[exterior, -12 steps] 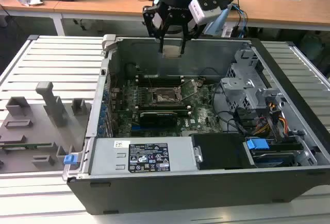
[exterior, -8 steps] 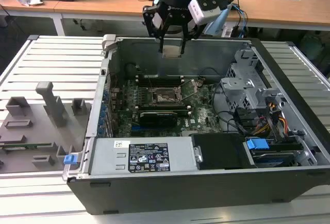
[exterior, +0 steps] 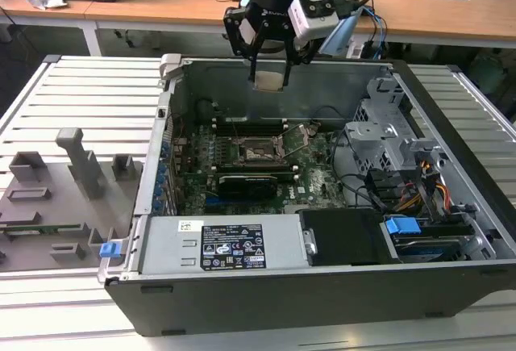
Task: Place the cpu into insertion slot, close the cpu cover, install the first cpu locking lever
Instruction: 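Place the cpu into insertion slot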
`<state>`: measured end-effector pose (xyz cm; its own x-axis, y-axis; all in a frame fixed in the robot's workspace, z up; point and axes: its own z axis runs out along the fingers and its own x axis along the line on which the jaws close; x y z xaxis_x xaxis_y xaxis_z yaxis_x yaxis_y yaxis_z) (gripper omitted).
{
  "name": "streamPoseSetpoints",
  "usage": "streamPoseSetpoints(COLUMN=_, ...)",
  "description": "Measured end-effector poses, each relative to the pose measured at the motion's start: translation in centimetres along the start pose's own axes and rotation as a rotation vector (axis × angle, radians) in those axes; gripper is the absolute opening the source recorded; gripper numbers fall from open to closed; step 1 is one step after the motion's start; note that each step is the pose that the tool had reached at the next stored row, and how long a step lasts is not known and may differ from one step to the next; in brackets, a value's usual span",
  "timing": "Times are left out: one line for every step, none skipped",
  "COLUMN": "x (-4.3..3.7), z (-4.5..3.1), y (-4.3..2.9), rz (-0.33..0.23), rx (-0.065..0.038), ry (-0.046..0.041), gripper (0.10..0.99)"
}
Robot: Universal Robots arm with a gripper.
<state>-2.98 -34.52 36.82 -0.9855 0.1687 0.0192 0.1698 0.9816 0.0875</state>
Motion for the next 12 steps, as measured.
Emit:
streamPoseSetpoints(x=0.0, z=0.0, y=-0.02, rz=0.007, rx=0.0, ry=-0.0006, gripper=0.529)
streamPoseSetpoints(x=0.0, z=0.01, y=-0.03, rz=0.012, rx=0.0, ry=-0.0011, gripper=0.529)
streamPoseSetpoints(x=0.0, z=0.01, y=-0.06, rz=0.019, rx=0.0, ry=-0.0017, gripper=0.529)
streamPoseSetpoints(x=0.0, z=0.02, y=-0.08, rz=0.03, rx=0.0, ry=-0.0026, gripper=0.529)
streamPoseSetpoints(x=-0.01, z=0.02, y=-0.08, rz=0.04, rx=-0.001, ry=-0.0035, gripper=0.529)
streamPoseSetpoints(x=-0.02, z=0.02, y=-0.09, rz=0.067, rx=-0.001, ry=-0.0058, gripper=0.529)
streamPoseSetpoints(x=-0.01, z=0.03, y=-0.09, rz=0.086, rx=-0.002, ry=-0.0075, gripper=0.529)
streamPoseSetpoints(x=-0.01, z=0.03, y=-0.09, rz=0.101, rx=-0.002, ry=-0.0089, gripper=0.529)
streamPoseSetpoints(x=-0.01, z=0.03, y=-0.09, rz=0.114, rx=-0.002, ry=-0.01, gripper=0.529)
streamPoseSetpoints(x=-0.01, z=0.03, y=-0.09, rz=0.12, rx=-0.002, ry=-0.0106, gripper=0.529)
streamPoseSetpoints(x=-0.01, z=0.03, y=-0.09, rz=0.125, rx=-0.002, ry=-0.011, gripper=0.529)
streamPoseSetpoints(x=-0.01, z=0.03, y=-0.09, rz=0.129, rx=-0.002, ry=-0.0113, gripper=0.529)
